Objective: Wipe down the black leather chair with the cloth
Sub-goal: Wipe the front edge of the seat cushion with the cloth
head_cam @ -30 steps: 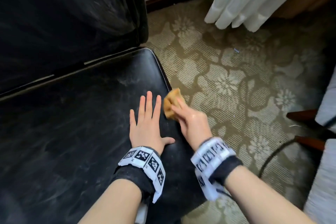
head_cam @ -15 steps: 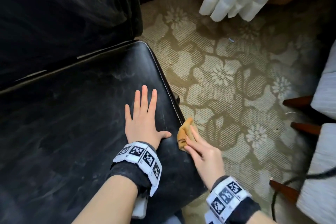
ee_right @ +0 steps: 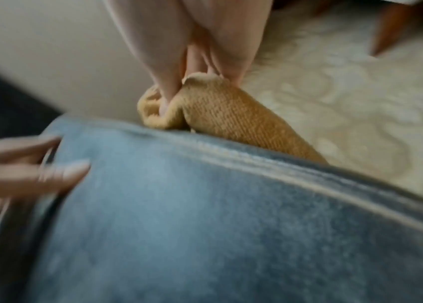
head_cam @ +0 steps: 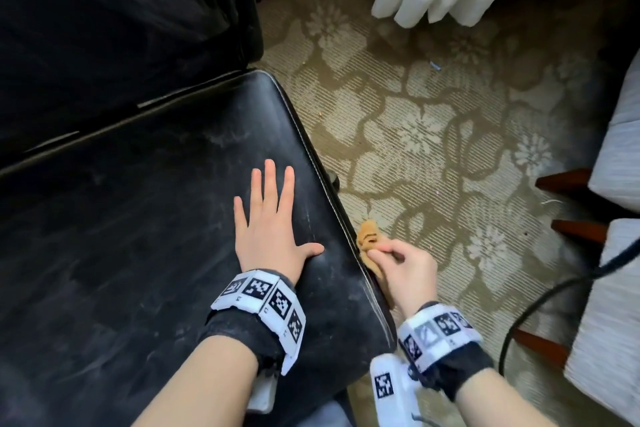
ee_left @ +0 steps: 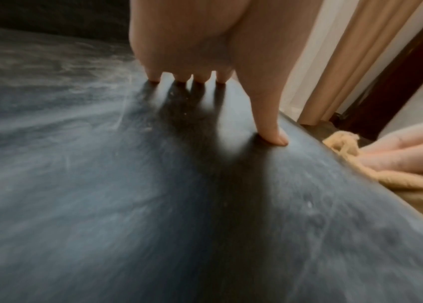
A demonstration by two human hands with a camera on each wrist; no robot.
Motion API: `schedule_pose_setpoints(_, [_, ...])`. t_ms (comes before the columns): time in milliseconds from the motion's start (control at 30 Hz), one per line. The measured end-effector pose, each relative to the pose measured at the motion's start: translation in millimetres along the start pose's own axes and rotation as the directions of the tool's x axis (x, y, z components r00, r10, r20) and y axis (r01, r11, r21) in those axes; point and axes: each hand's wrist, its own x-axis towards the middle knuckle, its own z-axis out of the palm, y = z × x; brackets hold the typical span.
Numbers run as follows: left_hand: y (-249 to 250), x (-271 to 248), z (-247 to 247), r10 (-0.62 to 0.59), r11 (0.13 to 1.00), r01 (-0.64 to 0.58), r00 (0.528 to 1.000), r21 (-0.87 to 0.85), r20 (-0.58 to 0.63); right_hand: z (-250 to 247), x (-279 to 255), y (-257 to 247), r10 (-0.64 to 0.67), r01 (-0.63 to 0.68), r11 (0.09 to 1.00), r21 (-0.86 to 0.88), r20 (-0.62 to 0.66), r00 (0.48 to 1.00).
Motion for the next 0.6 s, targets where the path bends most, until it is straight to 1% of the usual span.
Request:
schedule_pose_setpoints(33, [0,-4,3,0.016,1.0,-0.016,1.0,0.011,-0.021,-4,-1,1,0.034,-0.034,0.999,0.017,0.034,0.999])
schedule_pose_setpoints(67, [-1,-9,8,0.048,0.999,-0.048,0.998,0.012,-0.049,-7,-6,1,0.031,-0.035,0.998,0.048,0.091,0.995])
schedule_pose_setpoints(100, [-2,-17,13,0.091,0.996,-0.09,0.994,0.006,-0.068,-9,-16,1,-0.011,0.003,0.998,0.059,0.144,0.989])
schedule_pose_setpoints(133, [-2,-25,18,0.129,0.992,-0.129,0.989,0.0,-0.071,-10,-29,2,-0.086,0.08,0.996,0.043,0.172,0.981])
schedule_pose_setpoints(200, [-1,-38,30,0.155,0.988,-0.156,0.987,-0.007,-0.035,-9,-48,9,-0.229,0.234,0.972,-0.011,0.154,0.961])
schedule_pose_setpoints(233, [0,-43,34,0.14,0.99,-0.14,0.99,-0.016,-0.016,-7,-51,13,-0.259,0.264,0.964,-0.024,0.141,0.956])
schedule_pose_setpoints(267, [0,-44,37,0.125,0.992,-0.125,0.992,-0.014,0.001,-5,-49,18,-0.25,0.256,0.966,-0.032,0.137,0.959])
schedule_pose_setpoints(300, [1,-44,39,0.117,0.993,-0.117,0.993,-0.004,0.002,-4,-42,21,-0.201,0.206,0.978,-0.032,0.127,0.971])
schedule_pose_setpoints(333, [2,-44,39,0.111,0.994,-0.111,0.994,0.0,-0.003,-2,-34,24,-0.115,0.116,0.993,-0.01,0.101,0.988])
schedule_pose_setpoints(367, [3,-44,39,0.106,0.994,-0.106,0.994,0.002,-0.01,-1,-27,26,-0.021,0.02,0.999,0.033,0.052,0.998])
schedule_pose_setpoints(400, [3,-44,38,0.102,0.995,-0.102,0.995,0.005,-0.016,-3,-21,26,0.047,-0.047,0.995,0.092,0.008,0.999])
schedule_pose_setpoints(433, [4,-44,36,0.099,0.995,-0.099,0.995,0.011,-0.014,-7,-21,26,0.078,-0.077,0.984,0.164,-0.003,0.997])
schedule_pose_setpoints(467, [4,-44,36,0.095,0.995,-0.095,0.995,0.016,-0.008,-11,-24,23,0.082,-0.089,0.969,0.23,0.037,0.996])
schedule_pose_setpoints(500, [4,-44,36,0.088,0.996,-0.088,0.996,0.02,-0.003,-15,-32,19,0.06,-0.087,0.965,0.248,0.118,0.991])
schedule_pose_setpoints(533, [4,-45,35,0.085,0.996,-0.084,0.996,0.023,0.0,-17,-41,16,0.027,-0.068,0.976,0.207,0.198,0.98])
schedule_pose_setpoints(567, [4,-46,35,0.084,0.996,-0.084,0.996,0.021,0.0,-17,-51,18,0.004,-0.039,0.99,0.139,0.241,0.97])
schedule_pose_setpoints(600, [5,-46,34,0.084,0.996,-0.084,0.996,0.018,-0.001,-17,-58,19,-0.02,0.004,0.998,0.068,0.24,0.971])
